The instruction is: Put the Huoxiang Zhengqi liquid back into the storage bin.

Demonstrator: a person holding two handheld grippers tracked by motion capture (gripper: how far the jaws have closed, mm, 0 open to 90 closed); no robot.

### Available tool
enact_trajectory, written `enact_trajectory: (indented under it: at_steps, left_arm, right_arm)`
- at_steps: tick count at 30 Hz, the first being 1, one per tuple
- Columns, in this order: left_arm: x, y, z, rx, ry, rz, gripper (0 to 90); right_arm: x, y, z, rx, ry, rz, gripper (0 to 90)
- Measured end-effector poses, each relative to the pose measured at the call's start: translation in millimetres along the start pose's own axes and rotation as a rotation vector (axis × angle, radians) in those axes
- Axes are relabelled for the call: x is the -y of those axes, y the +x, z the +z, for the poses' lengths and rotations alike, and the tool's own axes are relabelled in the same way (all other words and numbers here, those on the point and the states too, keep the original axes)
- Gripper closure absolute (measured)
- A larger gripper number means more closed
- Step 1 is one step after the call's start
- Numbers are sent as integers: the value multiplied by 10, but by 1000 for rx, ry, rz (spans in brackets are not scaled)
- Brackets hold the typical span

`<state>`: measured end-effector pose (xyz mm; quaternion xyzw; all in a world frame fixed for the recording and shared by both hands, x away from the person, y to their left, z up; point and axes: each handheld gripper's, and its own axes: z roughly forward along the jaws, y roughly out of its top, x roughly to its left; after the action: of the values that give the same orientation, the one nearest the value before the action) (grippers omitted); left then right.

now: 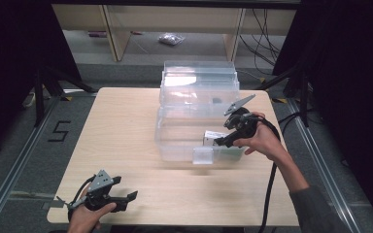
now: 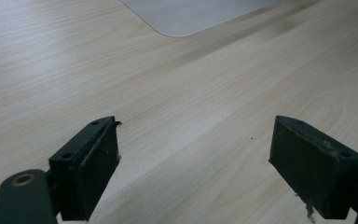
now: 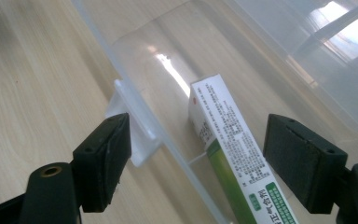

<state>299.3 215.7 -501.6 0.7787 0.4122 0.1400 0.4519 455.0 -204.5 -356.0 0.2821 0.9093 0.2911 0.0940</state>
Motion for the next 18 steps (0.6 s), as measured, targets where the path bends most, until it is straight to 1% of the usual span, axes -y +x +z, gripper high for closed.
enact_trajectory:
  at_steps: [2,3,4,5,6,7,8,9,10,11,12,13,15,16,17,18]
  left_arm:
    - [0,-7,2,-2,-3,-7,149]
    - [0,1,0,0,1,1,149]
    - [0,0,1,-1,-1,-1,149]
    - [0,-1,1,-1,-1,-2,149]
    - [-1,1,0,-1,-1,1,149]
    - [-1,-4,1,-2,-3,-4,149]
    - [-1,-6,1,-3,-3,-5,149]
    - [-1,-5,1,-3,-3,-5,149]
    - [-2,-5,1,-3,-3,-5,149]
    - [-1,-6,1,-2,-3,-6,149]
    - [0,-7,2,-2,-3,-6,149]
    - [0,-7,2,-2,-4,-5,149]
    - [-2,-6,2,-3,-5,-5,149]
    - [-2,-6,2,-3,-5,-5,149]
    - [-2,-7,2,-2,-5,-5,149]
    - [-2,-8,3,-1,-5,-6,149]
  right_arm:
    - [19,33,-5,1,-1,19,243]
    - [29,50,-4,-2,2,22,244]
    - [38,63,6,-5,-8,25,243]
    - [45,62,4,0,-16,7,243]
    - [54,76,11,-3,-28,13,242]
    - [61,120,-13,-2,5,71,242]
    - [65,88,2,1,-23,15,240]
    - [70,98,-3,5,-32,12,238]
    - [79,132,2,-4,-27,61,238]
    - [81,127,-9,8,-32,35,238]
    - [83,135,-10,-5,-36,29,238]
    - [92,166,-8,-4,-36,59,235]
    - [95,160,-13,3,-50,2,232]
    - [106,189,-7,-4,-58,35,232]
    - [107,190,-14,-3,-47,21,231]
    - [113,210,-14,-13,-38,41,231]
